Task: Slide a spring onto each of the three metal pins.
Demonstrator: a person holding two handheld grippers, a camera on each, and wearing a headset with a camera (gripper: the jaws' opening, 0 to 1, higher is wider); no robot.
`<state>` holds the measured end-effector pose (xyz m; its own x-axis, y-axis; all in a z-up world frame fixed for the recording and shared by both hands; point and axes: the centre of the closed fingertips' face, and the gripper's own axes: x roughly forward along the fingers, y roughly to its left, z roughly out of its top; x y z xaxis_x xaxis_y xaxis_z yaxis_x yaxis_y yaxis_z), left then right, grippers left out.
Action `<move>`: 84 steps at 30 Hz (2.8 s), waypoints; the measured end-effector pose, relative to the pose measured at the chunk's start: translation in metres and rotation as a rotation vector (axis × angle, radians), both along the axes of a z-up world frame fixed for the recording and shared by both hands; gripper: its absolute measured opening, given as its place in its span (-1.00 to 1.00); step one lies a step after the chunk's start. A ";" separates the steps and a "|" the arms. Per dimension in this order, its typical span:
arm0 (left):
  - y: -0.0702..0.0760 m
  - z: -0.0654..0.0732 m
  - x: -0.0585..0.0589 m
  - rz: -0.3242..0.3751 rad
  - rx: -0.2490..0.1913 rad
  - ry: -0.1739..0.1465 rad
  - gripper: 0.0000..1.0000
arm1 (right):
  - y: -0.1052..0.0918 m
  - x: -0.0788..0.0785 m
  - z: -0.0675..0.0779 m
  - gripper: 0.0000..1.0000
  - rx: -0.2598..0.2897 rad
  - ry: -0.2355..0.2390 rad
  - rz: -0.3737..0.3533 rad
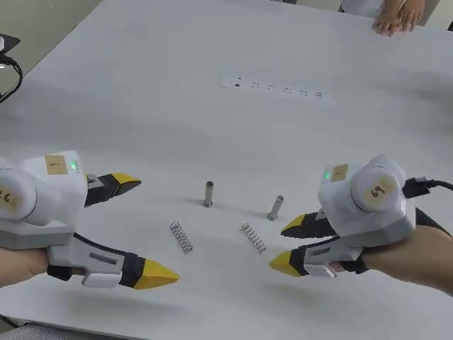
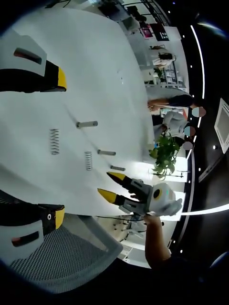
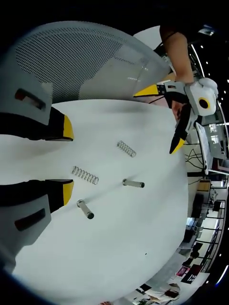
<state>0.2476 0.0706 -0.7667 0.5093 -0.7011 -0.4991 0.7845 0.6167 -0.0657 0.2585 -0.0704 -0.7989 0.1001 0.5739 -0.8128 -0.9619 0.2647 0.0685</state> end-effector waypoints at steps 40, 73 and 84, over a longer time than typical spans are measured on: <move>0.008 -0.005 0.001 0.024 0.021 0.011 0.87 | 0.021 0.027 -0.046 -0.54 -0.098 0.079 -0.198; 0.008 -0.013 -0.005 0.024 0.029 0.031 0.86 | 0.014 0.027 -0.056 -0.75 -0.132 0.081 -0.179; 0.009 -0.015 -0.008 0.025 0.030 0.039 0.85 | 0.014 0.028 -0.055 -0.84 -0.146 0.035 -0.139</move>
<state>0.2397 0.0797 -0.7817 0.5065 -0.6726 -0.5396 0.7658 0.6385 -0.0770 0.2868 -0.0564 -0.8541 0.1405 0.4319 -0.8909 -0.9132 0.4041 0.0519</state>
